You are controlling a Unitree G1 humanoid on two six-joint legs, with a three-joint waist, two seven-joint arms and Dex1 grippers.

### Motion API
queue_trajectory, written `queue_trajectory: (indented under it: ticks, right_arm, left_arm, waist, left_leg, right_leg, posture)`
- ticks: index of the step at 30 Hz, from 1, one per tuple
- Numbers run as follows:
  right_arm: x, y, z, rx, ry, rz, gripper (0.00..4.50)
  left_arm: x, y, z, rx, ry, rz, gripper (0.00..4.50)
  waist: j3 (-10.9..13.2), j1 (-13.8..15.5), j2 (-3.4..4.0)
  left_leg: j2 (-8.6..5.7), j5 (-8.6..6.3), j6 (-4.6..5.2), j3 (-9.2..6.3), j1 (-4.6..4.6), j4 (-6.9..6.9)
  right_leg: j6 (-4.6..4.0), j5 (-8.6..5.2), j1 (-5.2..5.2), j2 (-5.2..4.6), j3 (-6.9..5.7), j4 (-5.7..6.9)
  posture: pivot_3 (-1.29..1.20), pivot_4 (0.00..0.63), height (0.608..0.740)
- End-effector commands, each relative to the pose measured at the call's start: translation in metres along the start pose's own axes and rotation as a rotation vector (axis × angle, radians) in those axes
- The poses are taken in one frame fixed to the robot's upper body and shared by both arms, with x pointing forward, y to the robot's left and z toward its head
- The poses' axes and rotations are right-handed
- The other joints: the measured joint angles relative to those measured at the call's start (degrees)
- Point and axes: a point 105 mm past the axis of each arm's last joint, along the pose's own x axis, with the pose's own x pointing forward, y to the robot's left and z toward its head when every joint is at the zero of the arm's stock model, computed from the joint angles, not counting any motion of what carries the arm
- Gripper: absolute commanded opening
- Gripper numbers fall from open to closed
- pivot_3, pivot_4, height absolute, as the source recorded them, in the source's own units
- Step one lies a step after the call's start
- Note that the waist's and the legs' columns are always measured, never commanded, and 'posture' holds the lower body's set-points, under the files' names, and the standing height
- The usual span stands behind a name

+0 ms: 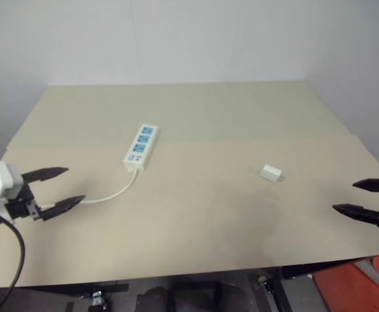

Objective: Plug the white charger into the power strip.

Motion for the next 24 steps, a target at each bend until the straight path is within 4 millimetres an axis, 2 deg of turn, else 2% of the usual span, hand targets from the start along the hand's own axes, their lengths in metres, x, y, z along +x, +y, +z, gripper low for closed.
queue_trajectory:
  ticks: [1, 11, 13, 17, 20, 24]
  right_arm:
    - [-0.001, 0.001, 0.008, -0.012, -0.022, -0.014, 4.50]
    - [-0.002, 0.004, 0.006, -0.006, -0.031, -0.036, 4.50]
    - [0.000, 0.005, 0.008, -0.006, -0.038, -0.039, 4.50]
    - [0.006, 0.006, 0.015, -0.025, -0.082, -0.054, 4.50]
    - [0.021, 0.010, 0.031, -0.057, -0.169, -0.066, 4.50]
    - [0.048, 0.029, 0.060, -0.095, -0.280, -0.026, 4.50]
  left_arm:
    - [-0.003, 0.005, 0.013, 0.027, -0.022, 0.022, 4.47]
    - [0.015, 0.004, 0.019, 0.000, -0.054, 0.040, 4.47]
    - [0.020, 0.006, 0.021, -0.020, -0.069, 0.083, 4.47]
    - [0.043, 0.016, 0.025, -0.060, -0.126, 0.297, 4.47]
    - [0.068, 0.009, 0.032, -0.132, -0.221, 0.402, 4.47]
    - [0.091, -0.006, 0.026, -0.218, -0.253, 0.489, 4.47]
  waist:
    - [0.0, 0.0, 0.00]
    - [0.0, 0.1, 0.00]
    - [0.0, 0.1, 0.00]
    - [0.0, 0.2, -0.08]
    - [0.0, 0.2, -0.15]
    - [0.0, -0.2, -0.26]
  left_leg:
    - [0.00, 0.00, 0.00, 0.00, 0.00, 0.00]
    - [-0.02, 0.00, 0.00, -0.01, 0.01, 0.01]
    - [-0.02, 0.00, 0.00, 0.00, 0.03, 0.00]
    - [-0.03, 0.01, -0.01, -0.07, 0.26, 0.01]
    - [-0.04, 0.01, -0.01, -0.11, 0.36, 0.02]
    - [-0.07, 0.01, -0.01, -0.06, 0.46, 0.01]
  right_leg:
    - [0.00, 0.00, 0.00, 0.00, 0.00, 0.00]
    - [0.01, 0.00, 0.05, 0.00, 0.00, 0.00]
    - [0.01, 0.00, 0.06, 0.00, 0.00, 0.00]
    - [0.02, 0.00, 0.39, 0.00, -0.02, -0.04]
    - [0.04, 0.03, 0.52, 0.00, -0.01, -0.07]
    - [0.04, 0.10, 0.57, 0.00, 0.08, -0.06]
  posture:
    - [0.00, 0.150, 0.740]
    - [0.00, 0.150, 0.740]
    - [0.00, 0.150, 0.740]
    - [0.00, 0.150, 0.740]
    - [0.00, 0.150, 0.740]
    - [0.00, 0.150, 0.740]
